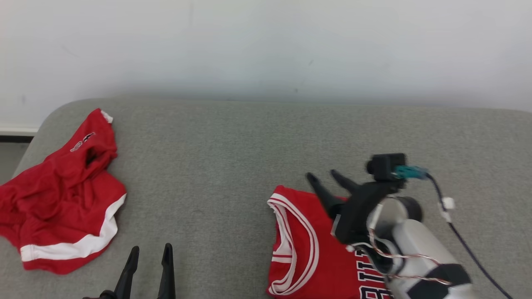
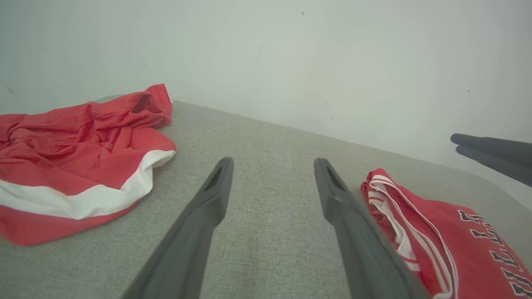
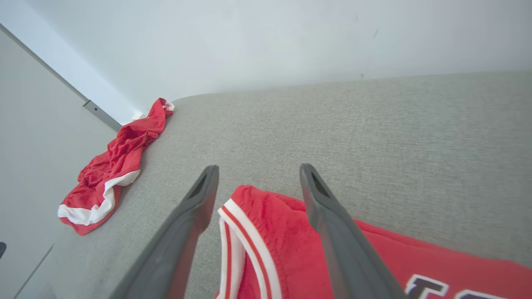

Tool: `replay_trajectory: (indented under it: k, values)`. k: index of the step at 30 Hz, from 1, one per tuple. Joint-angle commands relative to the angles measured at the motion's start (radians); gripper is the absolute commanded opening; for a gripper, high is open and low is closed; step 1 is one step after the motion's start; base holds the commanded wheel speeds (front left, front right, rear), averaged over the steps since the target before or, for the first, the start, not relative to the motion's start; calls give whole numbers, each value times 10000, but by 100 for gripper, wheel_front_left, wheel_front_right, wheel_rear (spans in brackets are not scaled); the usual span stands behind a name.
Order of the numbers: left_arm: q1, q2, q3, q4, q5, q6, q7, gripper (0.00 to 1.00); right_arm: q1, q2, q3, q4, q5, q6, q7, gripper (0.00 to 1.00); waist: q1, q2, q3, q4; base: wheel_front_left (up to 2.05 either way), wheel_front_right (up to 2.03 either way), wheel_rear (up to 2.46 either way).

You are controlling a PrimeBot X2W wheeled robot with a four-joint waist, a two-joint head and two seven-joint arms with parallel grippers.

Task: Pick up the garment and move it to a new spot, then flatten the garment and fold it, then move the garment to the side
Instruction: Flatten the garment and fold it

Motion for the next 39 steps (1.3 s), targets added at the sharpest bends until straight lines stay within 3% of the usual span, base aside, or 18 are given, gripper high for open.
replay_trajectory:
  k: [1, 12, 18, 27, 39]
  values:
    - [104, -2, 77, 2, 86, 7, -5, 100, 411, -377, -259, -335, -319, -21, -292, 100, 0, 0, -115, -276, 0, 0, 0]
    - [59, -1, 227, 6, 140, -80, -5, 100, 2809, -1713, -1654, -2582, -1277, -21, -1909, 100, 0, 0, -230, -735, 0, 0, 0]
    - [190, -1, 456, -8, 325, -143, -5, 100, 4012, -2105, -2073, -3520, -1645, -21, -2958, 100, 0, 0, -353, -991, 0, 0, 0]
    - [258, -1, 608, 217, 551, -355, -5, 100, 5394, -1977, -2420, -3313, -2150, -21, -3715, 100, 0, 0, -576, -1013, 0, 0, 0]
    - [383, -2, 821, 554, 695, -423, -5, 100, 5851, -1524, -2712, -3245, -1974, -21, -4050, 100, 0, 0, -661, -952, 0, 0, 0]
